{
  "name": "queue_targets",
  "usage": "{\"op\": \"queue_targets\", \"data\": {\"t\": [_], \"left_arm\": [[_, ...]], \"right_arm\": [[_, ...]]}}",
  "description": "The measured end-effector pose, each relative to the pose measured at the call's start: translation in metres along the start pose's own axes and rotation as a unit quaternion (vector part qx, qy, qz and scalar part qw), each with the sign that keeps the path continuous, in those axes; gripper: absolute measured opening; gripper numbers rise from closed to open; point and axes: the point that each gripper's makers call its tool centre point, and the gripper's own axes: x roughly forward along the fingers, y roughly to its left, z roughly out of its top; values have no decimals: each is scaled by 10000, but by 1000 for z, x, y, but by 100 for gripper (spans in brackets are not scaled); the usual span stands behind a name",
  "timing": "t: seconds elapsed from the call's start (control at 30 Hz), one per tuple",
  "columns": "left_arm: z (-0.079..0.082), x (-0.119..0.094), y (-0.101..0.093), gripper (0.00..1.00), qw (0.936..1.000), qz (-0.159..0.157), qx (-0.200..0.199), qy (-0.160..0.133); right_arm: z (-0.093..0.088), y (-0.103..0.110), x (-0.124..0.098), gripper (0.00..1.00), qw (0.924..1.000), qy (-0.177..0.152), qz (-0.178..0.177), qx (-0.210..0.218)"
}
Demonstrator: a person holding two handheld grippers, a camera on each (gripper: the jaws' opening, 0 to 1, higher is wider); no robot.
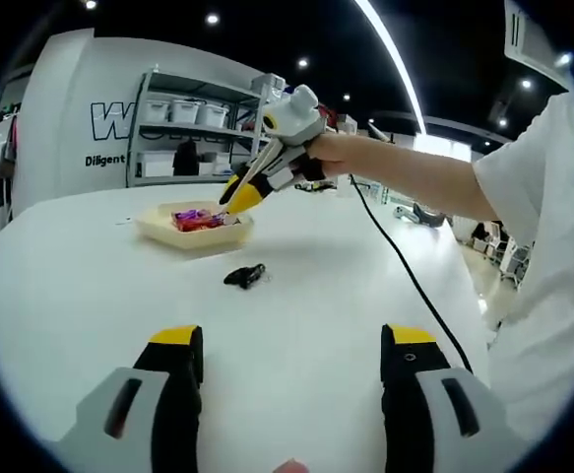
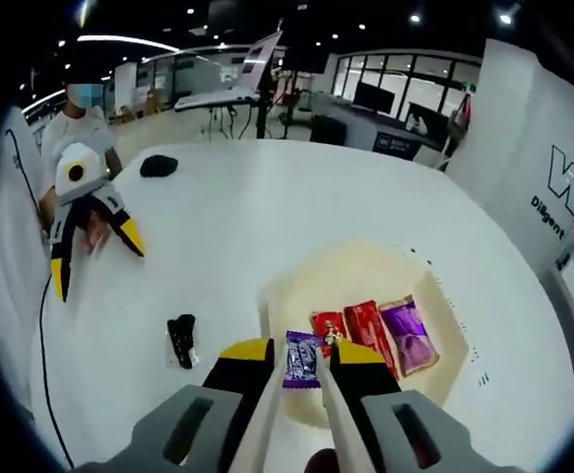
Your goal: Place the target food into the container with the food tongs after gripping and lifting it, then release it inside without dropping or visibly crushing the food.
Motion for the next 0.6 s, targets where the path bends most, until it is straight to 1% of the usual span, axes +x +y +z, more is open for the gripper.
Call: {"op": "queue_targets", "data": {"t": [0.07, 0.13, 0.2, 0.3, 0.47, 0.6], "left_arm": [[0, 0, 1, 72, 10000, 7, 2, 6], [-1, 0, 2, 72, 10000, 19, -7, 11], [-1, 0, 2, 72, 10000, 25, -12, 24], [-2, 0, 3, 72, 10000, 25, -16, 35], [-1, 0, 4, 72, 10000, 38, -27, 28], [-2, 0, 5, 72, 10000, 42, -27, 40]], "right_arm": [[0, 0, 3, 15, 10000, 13, 77, -51], [-2, -4, 6, 15, 9999, 45, 132, -42], [-8, -6, 10, 15, 9996, 185, 179, -128], [-11, -9, 14, 15, 9993, 238, 265, -136], [-11, -6, 15, 15, 9983, 262, 415, -316], [-12, -8, 15, 16, 9978, 325, 462, -347]]}}
